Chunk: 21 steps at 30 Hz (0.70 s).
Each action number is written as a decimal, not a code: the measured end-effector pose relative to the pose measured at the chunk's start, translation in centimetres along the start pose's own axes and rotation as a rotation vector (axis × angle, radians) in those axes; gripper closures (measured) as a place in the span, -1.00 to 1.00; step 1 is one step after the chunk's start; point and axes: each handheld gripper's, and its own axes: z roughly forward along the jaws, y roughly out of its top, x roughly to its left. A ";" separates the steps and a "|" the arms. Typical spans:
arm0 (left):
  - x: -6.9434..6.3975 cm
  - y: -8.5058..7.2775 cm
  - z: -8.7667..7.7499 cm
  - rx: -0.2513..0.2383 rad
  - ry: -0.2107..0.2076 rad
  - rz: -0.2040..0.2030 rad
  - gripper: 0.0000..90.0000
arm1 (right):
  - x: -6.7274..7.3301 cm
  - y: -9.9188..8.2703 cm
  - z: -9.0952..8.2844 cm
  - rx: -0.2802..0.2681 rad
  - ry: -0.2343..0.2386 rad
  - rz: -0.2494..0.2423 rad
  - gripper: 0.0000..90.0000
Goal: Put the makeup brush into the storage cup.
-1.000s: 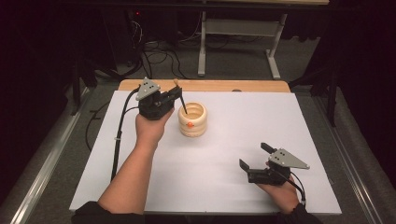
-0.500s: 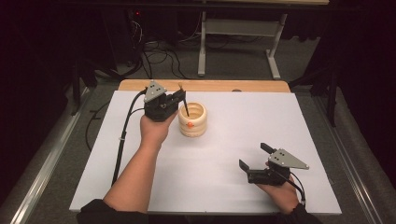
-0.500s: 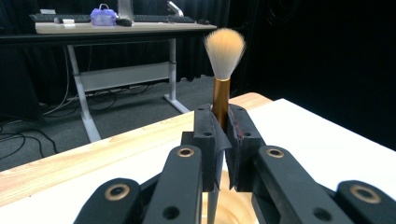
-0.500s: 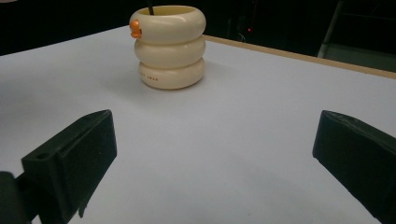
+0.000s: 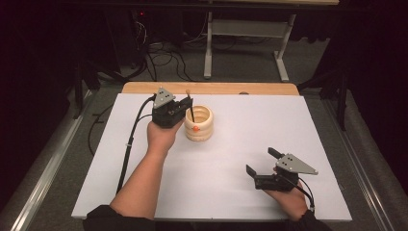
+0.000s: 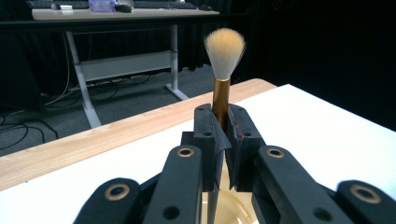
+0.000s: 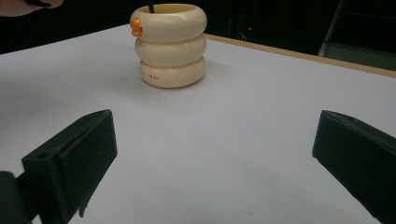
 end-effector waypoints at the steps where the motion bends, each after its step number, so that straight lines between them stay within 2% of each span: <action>1: 0.0 -0.1 0.1 0.001 0.000 0.000 0.86 | 0.0 0.0 0.0 0.000 0.000 0.000 -0.97; 11: -0.3 -1.1 0.7 0.033 -0.010 -0.001 0.86 | 0.0 -0.1 0.1 0.001 0.000 0.000 -0.96; 17: -0.7 -1.6 1.3 0.068 -0.017 0.023 0.86 | 0.1 -0.1 0.1 0.003 0.000 0.001 -0.96; 21: -0.8 -1.7 1.5 0.077 -0.019 0.025 0.86 | 0.1 -0.1 0.1 0.003 0.000 0.003 -0.96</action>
